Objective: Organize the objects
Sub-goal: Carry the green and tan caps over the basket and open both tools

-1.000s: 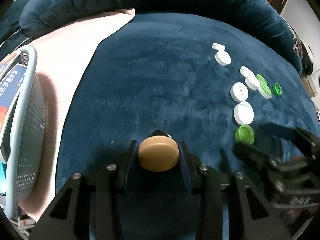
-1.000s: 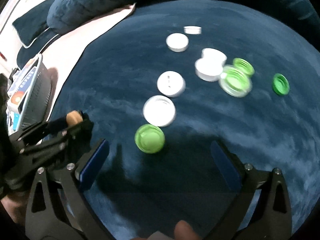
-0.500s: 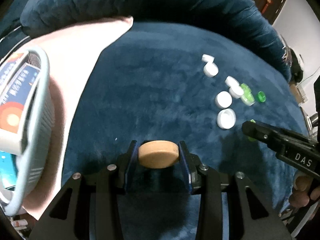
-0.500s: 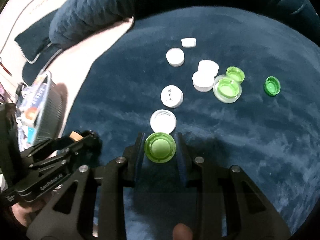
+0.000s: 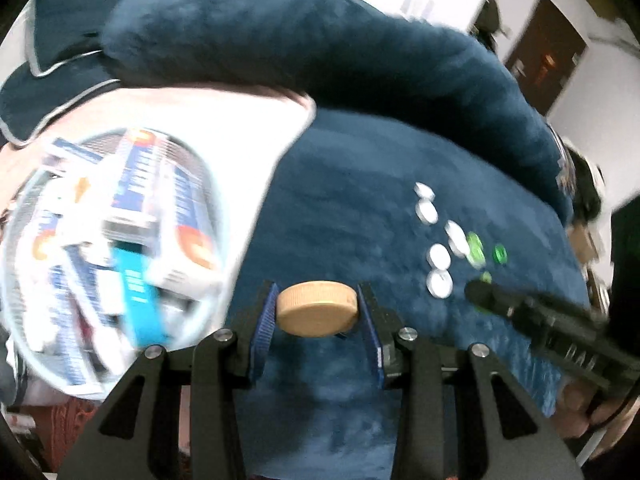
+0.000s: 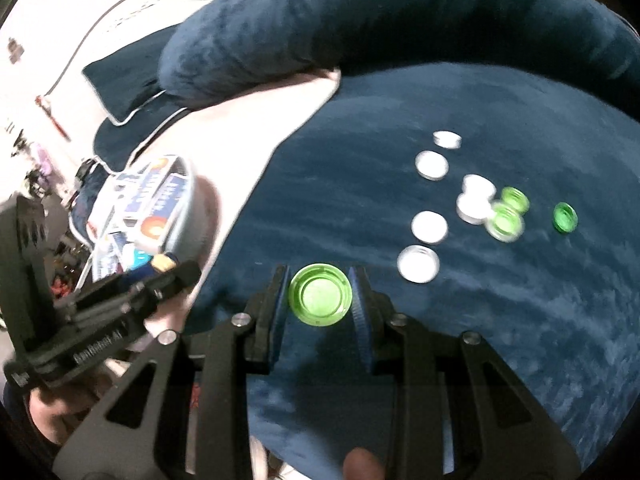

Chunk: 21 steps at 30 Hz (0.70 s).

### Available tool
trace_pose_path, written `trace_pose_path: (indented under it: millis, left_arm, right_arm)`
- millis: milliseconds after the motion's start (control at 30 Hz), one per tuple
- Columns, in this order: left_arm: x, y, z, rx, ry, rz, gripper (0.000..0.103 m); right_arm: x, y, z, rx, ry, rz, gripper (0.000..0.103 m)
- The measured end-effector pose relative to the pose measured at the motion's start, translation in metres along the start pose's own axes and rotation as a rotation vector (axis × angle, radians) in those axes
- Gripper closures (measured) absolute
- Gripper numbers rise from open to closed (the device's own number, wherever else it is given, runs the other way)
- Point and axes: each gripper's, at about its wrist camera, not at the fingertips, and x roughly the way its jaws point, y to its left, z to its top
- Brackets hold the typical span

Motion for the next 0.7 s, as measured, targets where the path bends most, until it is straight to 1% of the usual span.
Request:
trace_pose_path:
  millis: [133,200,267,333,400,500,600,700]
  left_arm:
    - [-0.029,0.039,0.015,-0.095,-0.059,0.040,0.062]
    - [-0.045,0.063,0.021,-0.158,-0.088,0.063,0.062]
    - [-0.055,0.082,0.025,-0.214,-0.105,0.068,0.062]
    - [-0.066,0.102,0.027,-0.260,-0.123,0.096,0.062]
    - [-0.072,0.119,0.027,-0.292,-0.117,0.124,0.062]
    - [-0.074,0.144,0.020,-0.355,-0.083,0.164,0.062]
    - [-0.072,0.158,0.012,-0.395,-0.064,0.159,0.062]
    - [-0.068,0.165,0.005,-0.411,-0.040,0.158,0.062]
  right_arm:
    - [0.010,0.037,0.007,-0.030,0.005,0.062,0.072]
    - [0.016,0.060,0.013,-0.053,0.008,0.097,0.072]
    - [0.022,0.084,0.018,-0.079,0.006,0.131,0.072]
    - [0.026,0.106,0.022,-0.097,0.008,0.166,0.072]
    - [0.032,0.127,0.026,-0.107,0.015,0.206,0.072]
    - [0.042,0.152,0.028,-0.109,0.032,0.250,0.072]
    - [0.053,0.169,0.029,-0.087,0.060,0.292,0.072]
    - [0.062,0.177,0.028,-0.064,0.092,0.316,0.072]
